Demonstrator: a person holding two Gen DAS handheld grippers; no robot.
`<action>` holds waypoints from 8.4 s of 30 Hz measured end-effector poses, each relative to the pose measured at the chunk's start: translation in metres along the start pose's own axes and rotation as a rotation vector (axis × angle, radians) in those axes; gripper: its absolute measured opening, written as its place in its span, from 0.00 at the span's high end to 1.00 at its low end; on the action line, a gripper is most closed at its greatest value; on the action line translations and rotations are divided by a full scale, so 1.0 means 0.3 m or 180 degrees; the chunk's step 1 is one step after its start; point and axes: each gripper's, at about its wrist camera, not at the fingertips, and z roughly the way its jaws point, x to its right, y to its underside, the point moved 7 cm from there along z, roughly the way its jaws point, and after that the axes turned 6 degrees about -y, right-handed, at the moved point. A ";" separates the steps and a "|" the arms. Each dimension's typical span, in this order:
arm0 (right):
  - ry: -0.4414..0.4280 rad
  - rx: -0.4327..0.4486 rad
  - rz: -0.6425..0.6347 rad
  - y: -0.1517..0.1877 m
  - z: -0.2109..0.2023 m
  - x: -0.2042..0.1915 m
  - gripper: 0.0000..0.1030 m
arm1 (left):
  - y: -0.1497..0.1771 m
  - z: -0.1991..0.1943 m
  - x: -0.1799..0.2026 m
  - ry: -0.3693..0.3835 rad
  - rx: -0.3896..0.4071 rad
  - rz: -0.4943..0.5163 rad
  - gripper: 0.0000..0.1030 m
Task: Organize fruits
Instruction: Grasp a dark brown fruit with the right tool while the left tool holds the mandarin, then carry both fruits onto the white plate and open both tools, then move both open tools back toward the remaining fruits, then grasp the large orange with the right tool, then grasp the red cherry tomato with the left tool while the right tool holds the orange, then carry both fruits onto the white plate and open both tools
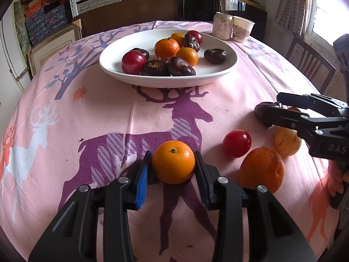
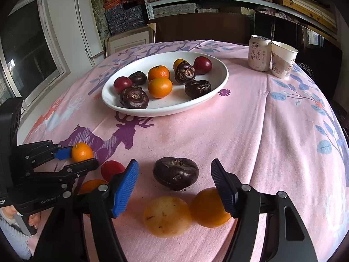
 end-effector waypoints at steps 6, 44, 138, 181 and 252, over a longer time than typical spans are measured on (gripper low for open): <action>0.0299 -0.0299 -0.0487 -0.003 0.036 -0.014 0.54 | 0.001 0.000 0.004 0.0009 0.0000 0.0015 0.64; 0.0108 0.0006 -0.0151 -0.019 -0.013 0.033 0.66 | -0.052 -0.086 0.005 -0.0272 0.0505 0.0106 0.66; -0.0434 0.0492 0.0929 0.105 -0.149 0.107 0.28 | -0.083 -0.153 -0.126 -0.0704 0.0716 -0.0321 0.05; -0.0835 0.0210 0.1685 0.135 -0.064 0.203 0.63 | -0.119 0.022 0.187 0.1152 -0.1115 -0.0105 0.64; -0.0763 0.0583 0.1243 -0.325 -0.001 0.115 0.50 | -0.466 0.052 -0.218 0.0341 0.0262 -0.1045 0.28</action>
